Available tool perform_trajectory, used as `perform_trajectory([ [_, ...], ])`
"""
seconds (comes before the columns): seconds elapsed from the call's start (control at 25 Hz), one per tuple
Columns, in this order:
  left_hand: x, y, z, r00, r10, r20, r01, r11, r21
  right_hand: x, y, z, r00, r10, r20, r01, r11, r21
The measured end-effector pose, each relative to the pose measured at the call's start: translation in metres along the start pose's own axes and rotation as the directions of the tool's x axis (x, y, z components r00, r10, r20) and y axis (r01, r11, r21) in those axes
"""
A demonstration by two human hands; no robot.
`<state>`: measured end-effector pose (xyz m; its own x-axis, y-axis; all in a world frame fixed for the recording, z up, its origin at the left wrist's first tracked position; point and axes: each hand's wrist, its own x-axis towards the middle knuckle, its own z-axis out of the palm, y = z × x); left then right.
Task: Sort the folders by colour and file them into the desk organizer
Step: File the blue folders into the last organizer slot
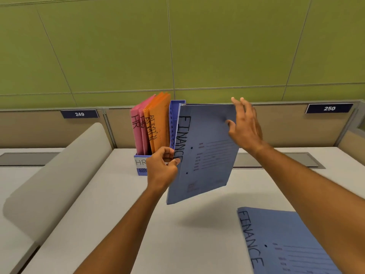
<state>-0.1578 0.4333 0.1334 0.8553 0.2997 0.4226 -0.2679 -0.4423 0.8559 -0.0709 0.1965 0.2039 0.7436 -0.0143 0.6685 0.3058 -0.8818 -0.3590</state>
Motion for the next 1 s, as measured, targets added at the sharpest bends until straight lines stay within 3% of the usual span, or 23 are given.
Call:
perform_trajectory([
  [0.24, 0.036, -0.018, -0.039, 0.992, 0.031, -0.12, -0.027, 0.999, 0.033, 0.055, -0.061, 0.018, 0.976, -0.216, -0.034, 0.217, 0.975, 0.042],
  [0.52, 0.065, -0.038, -0.059, 0.969, 0.091, -0.231, -0.092, 0.996, 0.008, 0.11, -0.116, 0.044, 0.95, -0.3, -0.088, 0.307, 0.949, 0.074],
  [1.0, 0.122, -0.061, -0.02, 0.968, 0.102, -0.228, -0.118, 0.991, -0.055, 0.186, -0.131, 0.099, 0.929, -0.364, -0.067, 0.365, 0.931, 0.008],
])
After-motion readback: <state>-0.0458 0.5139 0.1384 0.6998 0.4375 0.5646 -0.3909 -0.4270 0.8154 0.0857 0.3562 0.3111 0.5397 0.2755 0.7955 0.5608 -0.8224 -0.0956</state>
